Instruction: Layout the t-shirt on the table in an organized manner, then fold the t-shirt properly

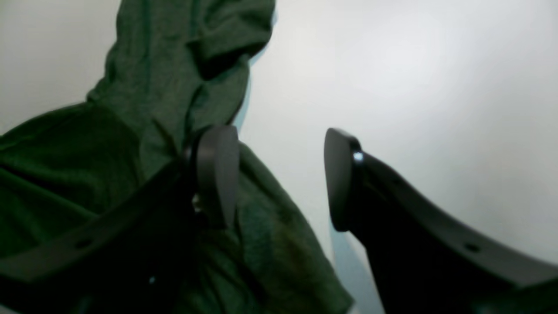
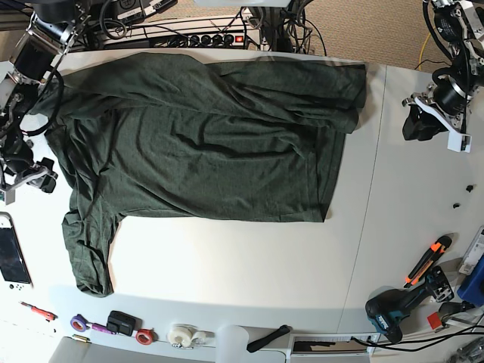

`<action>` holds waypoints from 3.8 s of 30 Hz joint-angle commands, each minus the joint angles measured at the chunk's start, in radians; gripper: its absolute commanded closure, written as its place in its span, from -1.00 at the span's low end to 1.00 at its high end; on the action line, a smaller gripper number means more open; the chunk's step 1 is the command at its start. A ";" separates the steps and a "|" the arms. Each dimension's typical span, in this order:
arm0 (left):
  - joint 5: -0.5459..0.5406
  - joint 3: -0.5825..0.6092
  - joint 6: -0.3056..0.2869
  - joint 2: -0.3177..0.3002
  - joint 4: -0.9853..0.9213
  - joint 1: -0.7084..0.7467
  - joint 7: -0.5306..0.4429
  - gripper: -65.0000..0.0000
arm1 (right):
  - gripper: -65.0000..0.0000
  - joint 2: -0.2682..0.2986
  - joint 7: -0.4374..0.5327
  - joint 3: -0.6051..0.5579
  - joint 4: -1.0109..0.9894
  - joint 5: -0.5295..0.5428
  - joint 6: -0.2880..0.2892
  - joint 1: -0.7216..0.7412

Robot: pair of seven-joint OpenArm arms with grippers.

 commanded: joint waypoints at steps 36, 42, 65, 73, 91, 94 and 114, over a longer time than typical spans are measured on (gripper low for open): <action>-0.028 -0.006 0.024 -0.023 -0.057 -0.146 -0.019 0.29 | 1.00 -0.035 0.029 0.033 -0.319 -0.004 0.081 0.133; -0.028 0.122 0.076 -0.077 -0.271 -0.301 -0.065 0.28 | 1.00 -0.035 0.029 0.033 -0.319 -0.052 0.026 0.133; -0.035 0.563 -0.021 0.033 -0.893 -0.774 0.063 -0.05 | 1.00 -0.036 0.039 0.033 -0.319 -0.051 0.026 0.133; -0.012 0.563 -0.024 0.059 -0.893 -0.766 0.002 -0.05 | 1.00 -0.053 0.039 0.032 -0.319 -0.052 0.026 0.132; 0.101 0.563 -0.014 0.091 -0.893 -0.766 -0.113 1.00 | 1.00 -0.055 0.116 0.034 -0.319 -0.062 0.027 0.133; -0.005 0.563 -0.108 0.068 -0.893 -0.766 -0.099 1.00 | 1.00 -0.055 0.127 0.034 -0.319 -0.062 0.043 0.133; -0.681 0.562 -0.186 -0.003 -0.885 -0.763 0.364 1.00 | 1.00 -0.050 -0.085 0.401 -0.246 0.303 0.179 0.048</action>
